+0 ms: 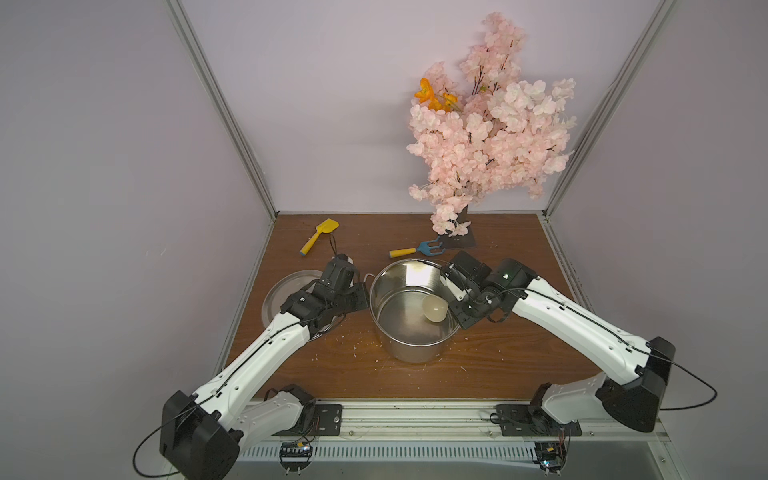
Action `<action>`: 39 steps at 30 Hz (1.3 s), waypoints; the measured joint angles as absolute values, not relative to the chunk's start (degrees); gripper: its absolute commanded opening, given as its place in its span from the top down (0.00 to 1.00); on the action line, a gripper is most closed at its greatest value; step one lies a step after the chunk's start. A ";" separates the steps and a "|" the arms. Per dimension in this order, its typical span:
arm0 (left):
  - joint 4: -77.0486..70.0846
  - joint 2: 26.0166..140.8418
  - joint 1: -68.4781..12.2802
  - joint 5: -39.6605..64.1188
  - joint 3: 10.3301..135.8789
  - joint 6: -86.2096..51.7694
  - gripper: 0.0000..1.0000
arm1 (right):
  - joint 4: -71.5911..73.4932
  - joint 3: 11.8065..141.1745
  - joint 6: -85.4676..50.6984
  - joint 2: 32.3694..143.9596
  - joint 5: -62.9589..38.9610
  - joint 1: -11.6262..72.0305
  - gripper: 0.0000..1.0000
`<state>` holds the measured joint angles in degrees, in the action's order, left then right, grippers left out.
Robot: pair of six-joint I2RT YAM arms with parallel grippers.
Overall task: Stir the soup with a spoon
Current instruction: Stir the soup in the pan with a stick.
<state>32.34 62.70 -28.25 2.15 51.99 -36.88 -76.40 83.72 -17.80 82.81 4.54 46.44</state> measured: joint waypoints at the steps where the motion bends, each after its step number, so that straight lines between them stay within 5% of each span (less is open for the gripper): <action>1: 32.36 62.85 -28.25 2.15 52.10 -36.80 1.00 | -76.36 85.30 -17.52 84.42 4.51 46.44 1.00; 11: 32.36 63.61 -28.25 1.98 52.77 -36.77 1.00 | -73.52 100.22 -15.55 98.21 0.23 52.34 1.00; 21: 32.49 63.75 -28.25 1.50 52.80 -36.75 1.00 | -74.85 90.19 -17.12 89.49 -1.61 59.68 1.00; 29: 32.49 63.72 -28.25 1.48 52.82 -36.73 1.00 | -77.49 81.76 -18.74 80.44 3.22 51.94 1.00; 39: 32.49 63.75 -28.25 1.52 52.80 -36.71 1.00 | -76.27 92.12 -16.43 92.44 7.57 45.34 1.00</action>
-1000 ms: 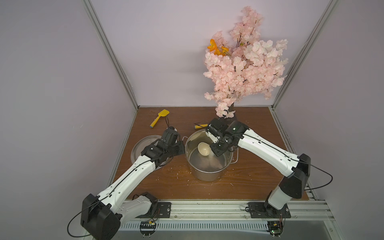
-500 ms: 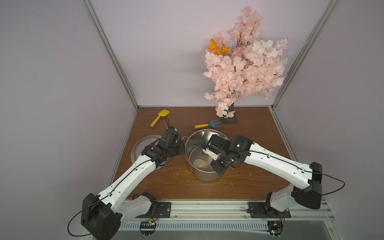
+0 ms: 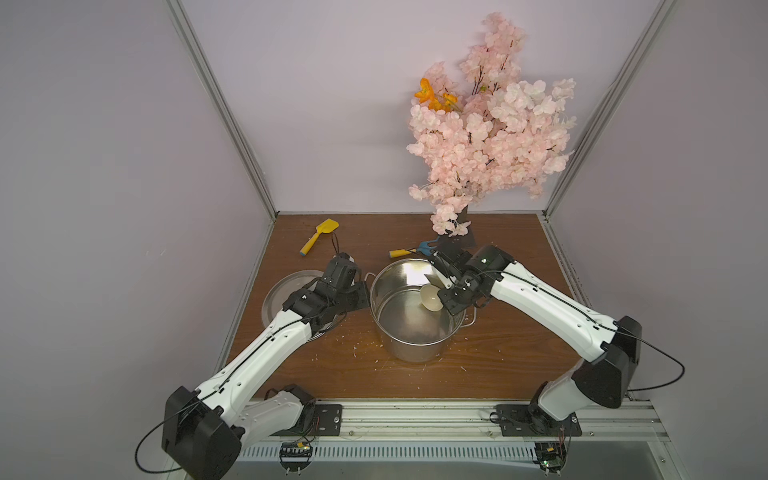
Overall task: Stir the soup with a spoon
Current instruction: Stir the soup in the pan with a stick.
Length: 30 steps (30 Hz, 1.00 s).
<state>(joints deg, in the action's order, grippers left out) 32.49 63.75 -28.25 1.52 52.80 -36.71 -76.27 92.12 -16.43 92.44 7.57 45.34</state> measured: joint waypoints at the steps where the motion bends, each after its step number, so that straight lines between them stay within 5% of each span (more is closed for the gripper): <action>1: 32.45 63.75 -28.25 1.52 52.80 -36.71 1.00 | -76.05 93.82 -15.99 94.19 7.09 45.50 1.00; 9: 32.03 63.99 -28.23 1.54 52.80 -36.73 1.00 | -74.32 102.21 -13.87 100.47 0.54 52.34 1.00; 17: 31.68 64.03 -28.23 1.52 52.80 -36.73 1.00 | -73.30 90.08 -14.33 91.31 -2.92 57.30 1.00; 24: 31.35 63.96 -28.25 1.96 52.73 -36.75 1.00 | -74.74 80.01 -15.31 80.88 0.21 51.62 1.00; 30: 31.20 63.90 -28.23 1.98 52.58 -36.75 1.00 | -75.66 83.26 -15.38 83.99 4.67 44.60 1.00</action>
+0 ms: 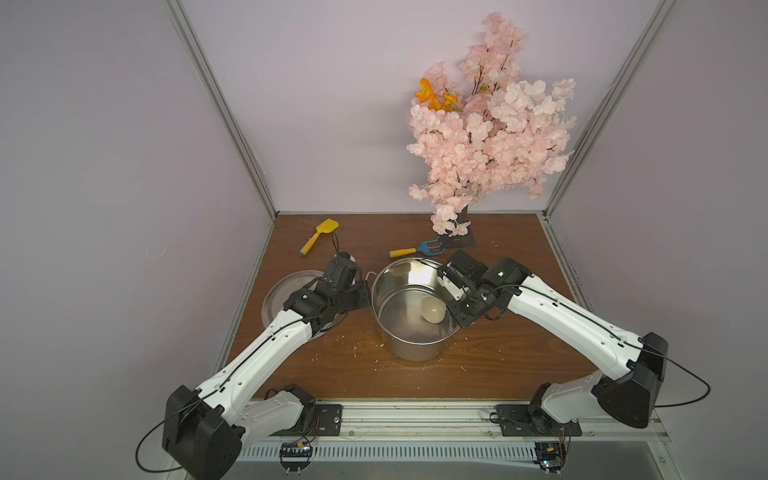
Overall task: Stir the soup with a spoon
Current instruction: Stir the soup in the pan with a stick.
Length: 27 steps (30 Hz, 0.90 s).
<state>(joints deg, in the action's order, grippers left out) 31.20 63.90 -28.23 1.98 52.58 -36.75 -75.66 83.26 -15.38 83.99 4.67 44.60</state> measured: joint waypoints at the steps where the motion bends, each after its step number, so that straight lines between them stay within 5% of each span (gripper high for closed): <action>1: 31.11 63.83 -28.23 1.93 52.42 -36.77 1.00 | -75.94 84.79 -15.35 85.41 5.15 44.31 1.00; 13: 30.59 62.94 -28.23 1.89 51.59 -37.28 1.00 | -72.47 100.22 -13.74 100.86 0.23 51.03 1.00; 27: 30.79 62.30 -28.23 1.69 51.29 -37.47 1.00 | -74.37 83.02 -15.92 84.27 -0.60 55.33 1.00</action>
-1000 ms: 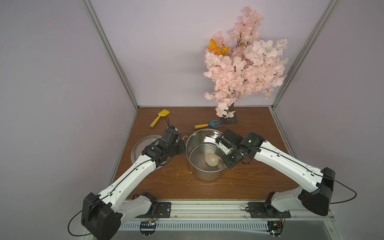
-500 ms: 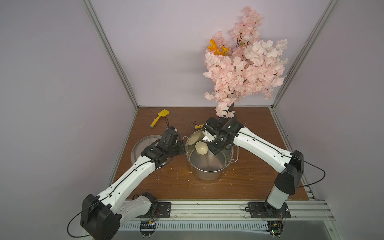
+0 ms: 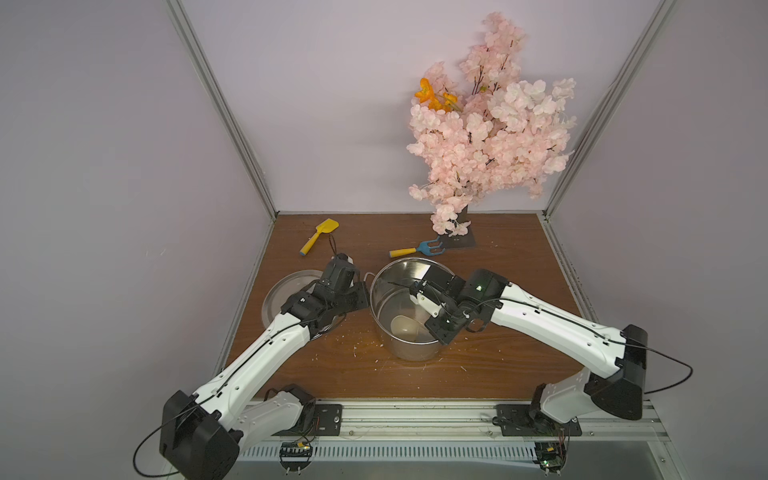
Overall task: Stir the soup with a spoon
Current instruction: Stir the soup in the pan with a stick.
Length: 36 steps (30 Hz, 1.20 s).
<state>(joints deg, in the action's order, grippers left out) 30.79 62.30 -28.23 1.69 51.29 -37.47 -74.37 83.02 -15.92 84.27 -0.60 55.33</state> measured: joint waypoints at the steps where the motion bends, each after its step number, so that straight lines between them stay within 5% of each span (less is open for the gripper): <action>1: 30.79 62.30 -28.23 1.69 51.29 -37.47 1.00 | -74.70 82.37 -16.10 83.46 0.03 54.46 1.00; 10: 30.48 61.73 -28.23 1.74 50.76 -37.71 1.00 | -76.34 87.35 -16.38 87.96 6.09 45.32 1.00; 21: 30.39 61.45 -28.23 1.76 50.43 -38.11 1.00 | -74.94 103.96 -13.45 102.45 0.73 48.82 1.00; 30: 30.39 61.41 -28.21 1.74 50.43 -38.22 1.00 | -74.30 94.70 -12.69 94.94 -4.54 54.65 1.00; 36: 30.39 61.32 -28.21 1.76 50.43 -38.22 1.00 | -75.13 84.62 -13.34 85.14 -3.11 50.83 1.00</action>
